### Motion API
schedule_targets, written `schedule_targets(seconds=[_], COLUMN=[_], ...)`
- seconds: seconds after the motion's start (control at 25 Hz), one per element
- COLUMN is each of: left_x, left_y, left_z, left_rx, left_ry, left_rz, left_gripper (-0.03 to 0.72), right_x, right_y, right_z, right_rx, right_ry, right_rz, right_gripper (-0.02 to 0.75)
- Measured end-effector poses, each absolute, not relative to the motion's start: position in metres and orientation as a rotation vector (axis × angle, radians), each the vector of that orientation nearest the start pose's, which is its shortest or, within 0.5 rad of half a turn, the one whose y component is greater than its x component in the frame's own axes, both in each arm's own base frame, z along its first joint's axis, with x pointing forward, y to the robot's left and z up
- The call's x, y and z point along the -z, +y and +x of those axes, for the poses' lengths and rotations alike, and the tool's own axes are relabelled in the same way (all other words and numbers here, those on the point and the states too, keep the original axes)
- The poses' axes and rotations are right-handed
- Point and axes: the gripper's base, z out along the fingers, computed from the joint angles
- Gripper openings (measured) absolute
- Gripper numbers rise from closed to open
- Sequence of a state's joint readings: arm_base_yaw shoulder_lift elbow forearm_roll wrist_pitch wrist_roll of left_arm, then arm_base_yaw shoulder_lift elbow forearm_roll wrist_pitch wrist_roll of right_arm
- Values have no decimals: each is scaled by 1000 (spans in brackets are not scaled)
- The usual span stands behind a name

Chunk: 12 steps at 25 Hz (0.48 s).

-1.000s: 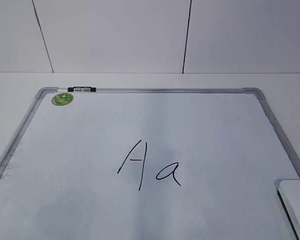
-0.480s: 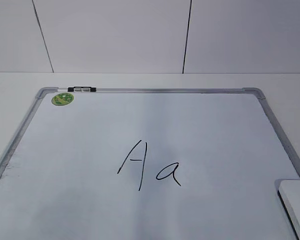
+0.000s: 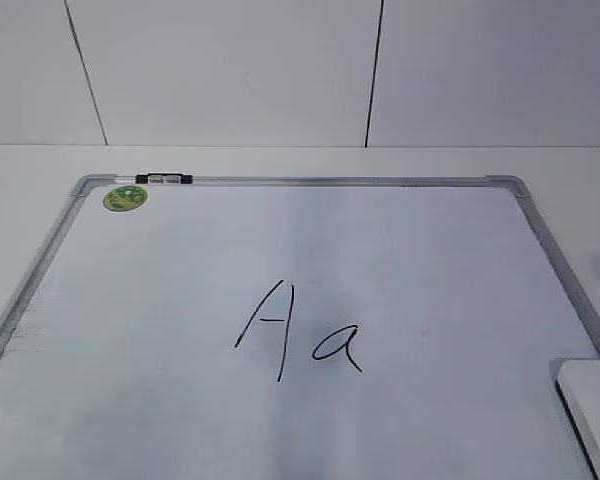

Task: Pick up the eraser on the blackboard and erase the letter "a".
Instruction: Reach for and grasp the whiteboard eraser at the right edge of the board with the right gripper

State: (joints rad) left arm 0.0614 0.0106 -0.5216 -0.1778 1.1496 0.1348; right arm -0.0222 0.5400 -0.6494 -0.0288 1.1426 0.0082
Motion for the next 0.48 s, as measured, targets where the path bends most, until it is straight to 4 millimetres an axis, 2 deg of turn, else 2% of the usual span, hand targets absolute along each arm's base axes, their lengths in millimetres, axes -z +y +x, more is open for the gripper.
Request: schedule_targets(seconds=[0.32, 0.48], left_x=[-277, -277], left_y=[-15, -15], left_z=[-10, -9], left_rx=[98, 98], left_ry=[2108, 2106], left_rz=[97, 96], left_gripper=[235, 235], right_x=[-285, -287], right_y=[2, 5], right_z=[103, 122], right_rx=[-68, -123], right_ry=[2742, 2810], right_rz=[63, 77], right_gripper=[613, 613])
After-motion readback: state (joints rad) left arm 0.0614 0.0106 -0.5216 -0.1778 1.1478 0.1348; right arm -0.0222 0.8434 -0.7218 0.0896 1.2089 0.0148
